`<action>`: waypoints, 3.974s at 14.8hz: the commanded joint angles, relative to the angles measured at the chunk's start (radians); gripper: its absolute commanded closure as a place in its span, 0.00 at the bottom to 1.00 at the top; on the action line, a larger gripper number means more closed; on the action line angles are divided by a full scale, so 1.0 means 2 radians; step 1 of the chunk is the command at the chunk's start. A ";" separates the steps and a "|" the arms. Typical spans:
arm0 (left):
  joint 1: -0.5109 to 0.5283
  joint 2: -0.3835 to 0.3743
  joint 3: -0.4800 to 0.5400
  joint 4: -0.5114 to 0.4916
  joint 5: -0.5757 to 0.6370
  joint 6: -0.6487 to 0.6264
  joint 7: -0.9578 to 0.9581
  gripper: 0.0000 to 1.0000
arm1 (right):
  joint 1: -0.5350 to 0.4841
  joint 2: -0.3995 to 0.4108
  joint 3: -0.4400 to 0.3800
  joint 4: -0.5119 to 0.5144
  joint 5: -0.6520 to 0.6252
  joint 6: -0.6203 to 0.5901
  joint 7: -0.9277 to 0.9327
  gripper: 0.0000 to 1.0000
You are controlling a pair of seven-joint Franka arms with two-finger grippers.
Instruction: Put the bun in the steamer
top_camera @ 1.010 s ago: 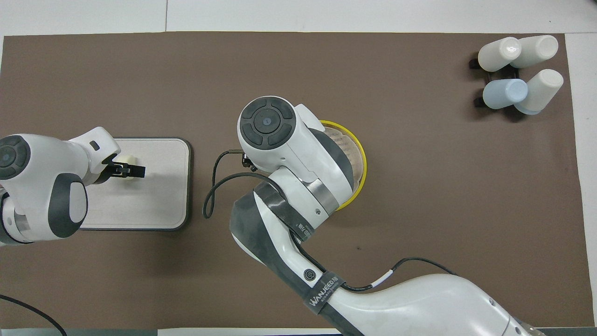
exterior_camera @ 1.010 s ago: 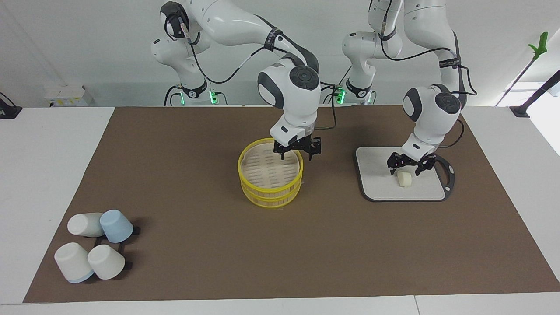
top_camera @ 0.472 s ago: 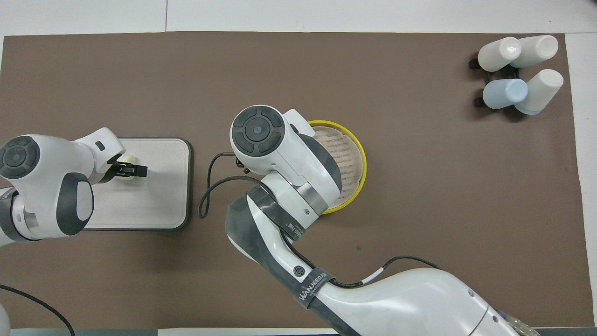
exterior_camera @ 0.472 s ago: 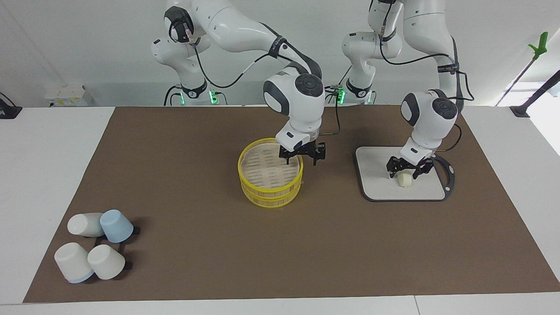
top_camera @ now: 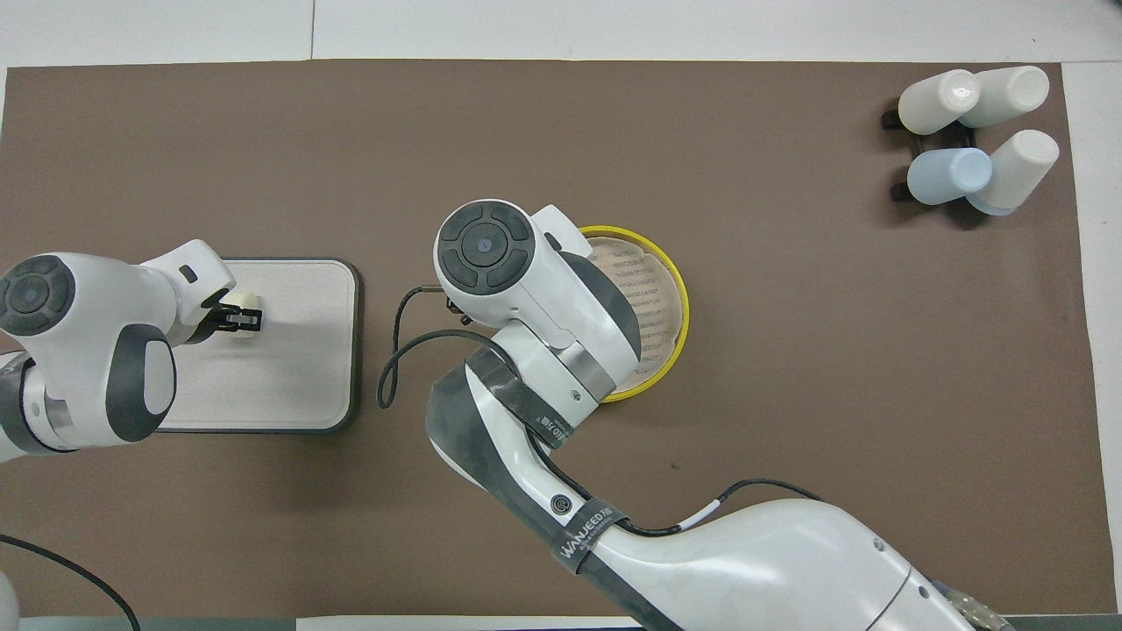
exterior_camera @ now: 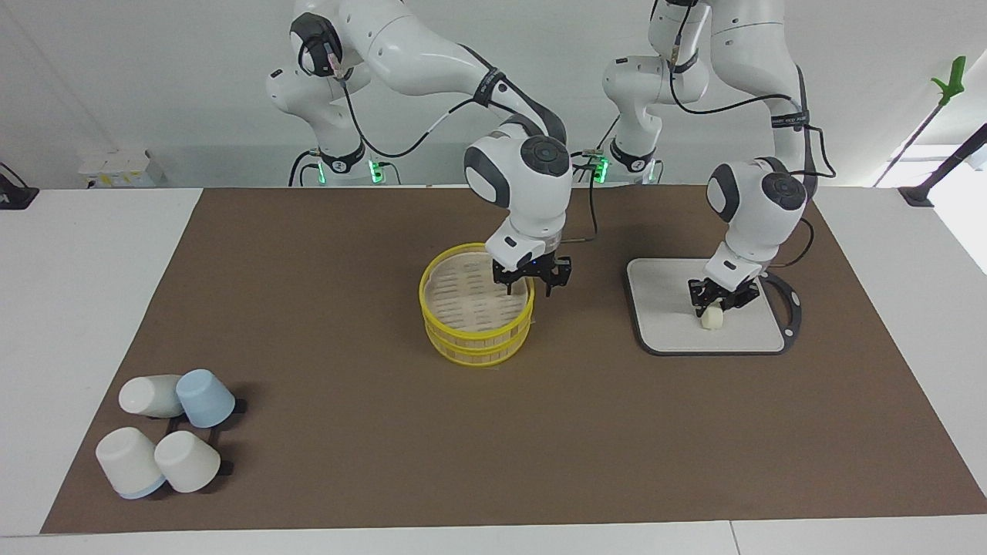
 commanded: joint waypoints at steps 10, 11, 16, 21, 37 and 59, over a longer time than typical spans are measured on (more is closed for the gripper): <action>-0.003 -0.001 -0.007 0.148 -0.027 -0.200 -0.040 0.67 | -0.050 -0.011 0.000 0.020 -0.010 -0.008 -0.073 1.00; -0.016 0.000 -0.007 0.182 -0.027 -0.241 -0.065 0.68 | -0.068 -0.017 0.001 0.025 -0.006 -0.014 -0.110 1.00; -0.119 0.043 -0.009 0.331 -0.038 -0.338 -0.283 0.71 | -0.167 -0.045 0.001 0.024 -0.002 -0.034 -0.276 1.00; -0.249 0.056 -0.009 0.320 -0.062 -0.228 -0.401 0.70 | -0.251 -0.055 0.002 0.021 -0.001 -0.051 -0.384 1.00; -0.352 0.157 -0.007 0.257 -0.046 -0.058 -0.455 0.64 | -0.240 -0.073 0.000 -0.022 -0.012 -0.045 -0.325 1.00; -0.060 -0.105 0.000 0.256 -0.041 -0.405 -0.158 0.00 | -0.076 -0.083 0.000 -0.034 -0.005 -0.031 -0.090 1.00</action>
